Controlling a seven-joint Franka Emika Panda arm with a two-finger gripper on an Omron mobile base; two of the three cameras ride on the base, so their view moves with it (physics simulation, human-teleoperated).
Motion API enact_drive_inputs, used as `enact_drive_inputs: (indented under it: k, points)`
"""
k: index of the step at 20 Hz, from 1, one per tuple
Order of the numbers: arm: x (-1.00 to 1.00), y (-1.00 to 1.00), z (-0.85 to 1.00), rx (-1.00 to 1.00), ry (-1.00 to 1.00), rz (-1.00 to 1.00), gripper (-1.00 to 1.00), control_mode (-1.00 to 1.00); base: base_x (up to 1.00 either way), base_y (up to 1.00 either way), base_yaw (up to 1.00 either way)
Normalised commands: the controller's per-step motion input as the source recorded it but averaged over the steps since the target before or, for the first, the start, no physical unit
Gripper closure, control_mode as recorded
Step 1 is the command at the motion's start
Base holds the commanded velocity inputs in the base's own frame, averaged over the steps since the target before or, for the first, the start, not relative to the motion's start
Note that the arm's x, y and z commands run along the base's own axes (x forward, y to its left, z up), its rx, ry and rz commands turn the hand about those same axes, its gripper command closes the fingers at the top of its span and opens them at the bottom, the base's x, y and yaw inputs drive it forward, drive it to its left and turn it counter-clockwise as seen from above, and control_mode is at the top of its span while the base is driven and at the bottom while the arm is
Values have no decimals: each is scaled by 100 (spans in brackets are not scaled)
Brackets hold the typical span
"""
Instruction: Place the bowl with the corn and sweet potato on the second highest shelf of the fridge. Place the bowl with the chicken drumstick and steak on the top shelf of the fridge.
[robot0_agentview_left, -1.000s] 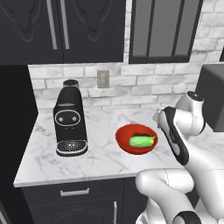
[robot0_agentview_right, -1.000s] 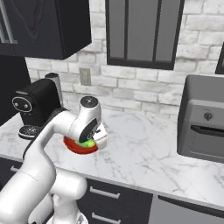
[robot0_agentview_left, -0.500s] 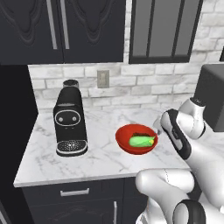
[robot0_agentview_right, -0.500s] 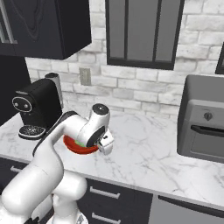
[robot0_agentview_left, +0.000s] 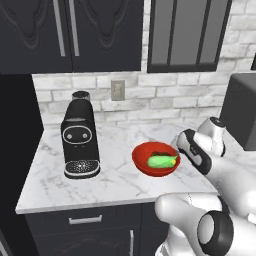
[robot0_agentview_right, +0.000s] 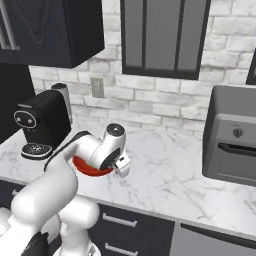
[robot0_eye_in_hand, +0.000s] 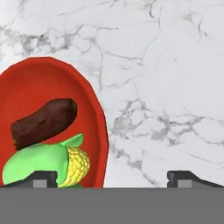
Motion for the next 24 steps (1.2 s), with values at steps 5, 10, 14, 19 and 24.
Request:
enact_drive_inputs:
  k: [5,10,14,19,24]
  points:
    - [42,0,-11,0,0,0,-100,-100,0,0,0]
    - [29,0,-10,0,0,0,-100,-100,0,0,0]
    - [6,-12,-21,0,0,0,-100,-100,0,0,0]
    - [5,-9,-4,0,0,0,-100,-100,0,0,0]
    - [20,0,-20,0,0,0,-100,-100,0,0,0]
